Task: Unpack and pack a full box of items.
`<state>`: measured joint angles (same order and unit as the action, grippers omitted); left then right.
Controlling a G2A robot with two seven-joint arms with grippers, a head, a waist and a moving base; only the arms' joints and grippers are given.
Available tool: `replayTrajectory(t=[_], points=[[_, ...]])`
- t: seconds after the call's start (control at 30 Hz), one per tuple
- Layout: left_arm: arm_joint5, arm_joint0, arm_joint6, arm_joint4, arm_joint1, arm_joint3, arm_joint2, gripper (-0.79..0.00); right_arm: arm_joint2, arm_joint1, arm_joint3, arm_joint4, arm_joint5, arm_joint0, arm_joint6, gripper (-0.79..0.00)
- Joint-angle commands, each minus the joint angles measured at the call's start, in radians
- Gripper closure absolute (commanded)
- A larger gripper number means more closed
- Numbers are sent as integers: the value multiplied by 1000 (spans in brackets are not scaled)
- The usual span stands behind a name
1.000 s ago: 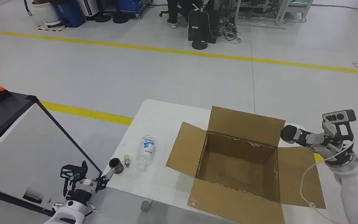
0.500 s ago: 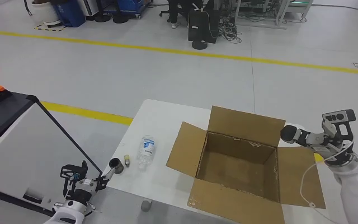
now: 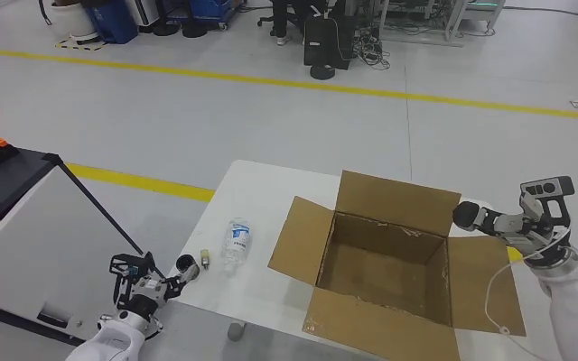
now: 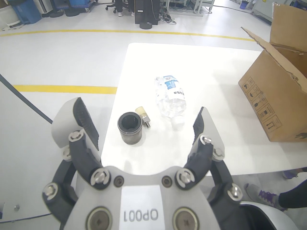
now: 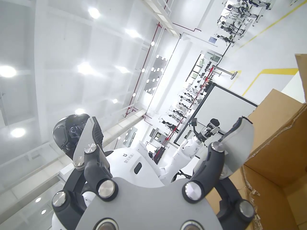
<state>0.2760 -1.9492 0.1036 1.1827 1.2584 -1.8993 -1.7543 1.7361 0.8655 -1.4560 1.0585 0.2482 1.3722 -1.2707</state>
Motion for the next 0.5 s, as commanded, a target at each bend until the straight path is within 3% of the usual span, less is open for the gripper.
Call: replayTrajectory(t=[0.0,0.2,0.47], points=[[-23,61,26,18,0,54,23,-785,0,0,0,0,0,0,0,-785],[-107,196,-34,57,6,218,91,-785,0,0,0,0,0,0,0,-785],[-189,256,-79,60,13,363,126,-785,0,0,0,0,0,0,0,-785]])
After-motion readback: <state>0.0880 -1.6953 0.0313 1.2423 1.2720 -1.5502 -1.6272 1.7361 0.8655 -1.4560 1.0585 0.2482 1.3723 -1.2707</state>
